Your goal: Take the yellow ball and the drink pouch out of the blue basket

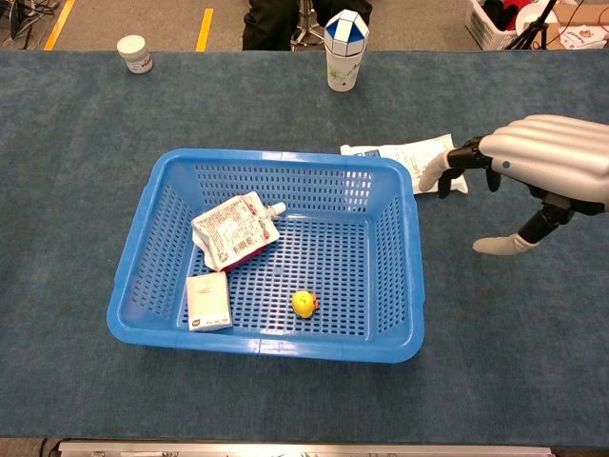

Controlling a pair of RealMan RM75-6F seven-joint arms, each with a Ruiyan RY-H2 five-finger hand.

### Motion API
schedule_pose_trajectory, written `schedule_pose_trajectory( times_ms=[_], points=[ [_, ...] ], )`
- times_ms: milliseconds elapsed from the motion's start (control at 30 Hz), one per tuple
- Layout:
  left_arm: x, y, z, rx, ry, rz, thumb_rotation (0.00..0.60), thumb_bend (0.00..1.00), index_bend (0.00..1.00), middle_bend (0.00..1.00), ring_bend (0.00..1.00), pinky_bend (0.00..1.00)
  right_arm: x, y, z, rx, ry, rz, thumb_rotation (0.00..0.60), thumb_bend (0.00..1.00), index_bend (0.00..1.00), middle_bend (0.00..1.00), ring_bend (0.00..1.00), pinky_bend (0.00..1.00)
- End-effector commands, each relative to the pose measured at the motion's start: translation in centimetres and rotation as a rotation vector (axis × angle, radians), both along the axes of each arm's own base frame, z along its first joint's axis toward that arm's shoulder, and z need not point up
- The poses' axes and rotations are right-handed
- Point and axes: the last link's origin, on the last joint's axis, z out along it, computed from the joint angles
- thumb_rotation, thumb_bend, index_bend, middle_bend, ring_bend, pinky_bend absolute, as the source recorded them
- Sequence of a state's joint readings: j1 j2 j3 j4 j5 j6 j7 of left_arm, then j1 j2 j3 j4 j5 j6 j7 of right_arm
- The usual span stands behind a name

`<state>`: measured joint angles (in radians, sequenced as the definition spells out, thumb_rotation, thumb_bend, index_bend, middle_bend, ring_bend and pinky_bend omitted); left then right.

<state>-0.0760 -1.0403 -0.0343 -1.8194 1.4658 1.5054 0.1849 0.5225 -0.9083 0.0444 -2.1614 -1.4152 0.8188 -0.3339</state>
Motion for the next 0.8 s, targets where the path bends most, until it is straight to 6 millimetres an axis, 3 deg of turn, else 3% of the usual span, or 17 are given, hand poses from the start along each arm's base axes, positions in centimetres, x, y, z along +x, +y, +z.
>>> schedule_pose_trajectory(
  times_ms=[33,367,500,800],
  points=[
    [0.0,-0.4,0.2,0.006,0.0,0.002,0.6,0.27,0.4,0.43,0.31,0.3,2.1,-0.8,-1.0,0.032,0.008,0.093,0.6,0.19,0.32,0.39,0.28,0.44],
    [0.1,-2.0,1.2,0.049,0.002,0.015,0.6,0.27,0.4,0.42,0.31,0.3,6.0,-2.9,-7.5,0.118,0.067,0.249,0.6,0.19,0.4,0.4,0.28,0.44],
    [0.1,-2.6,1.5,0.066,0.007,0.028,0.6,0.27,0.4,0.42,0.31,0.3,7.1,-2.9,-10.4,0.14,0.094,0.285,0.6,0.14,0.42,0.4,0.28,0.44],
    [0.5,-3.1,1.8,0.087,0.013,0.035,0.6,0.27,0.4,0.42,0.31,0.3,7.6,-2.0,-14.0,0.171,0.182,0.35,0.6,0.09,0.43,0.41,0.28,0.44]
  ],
)
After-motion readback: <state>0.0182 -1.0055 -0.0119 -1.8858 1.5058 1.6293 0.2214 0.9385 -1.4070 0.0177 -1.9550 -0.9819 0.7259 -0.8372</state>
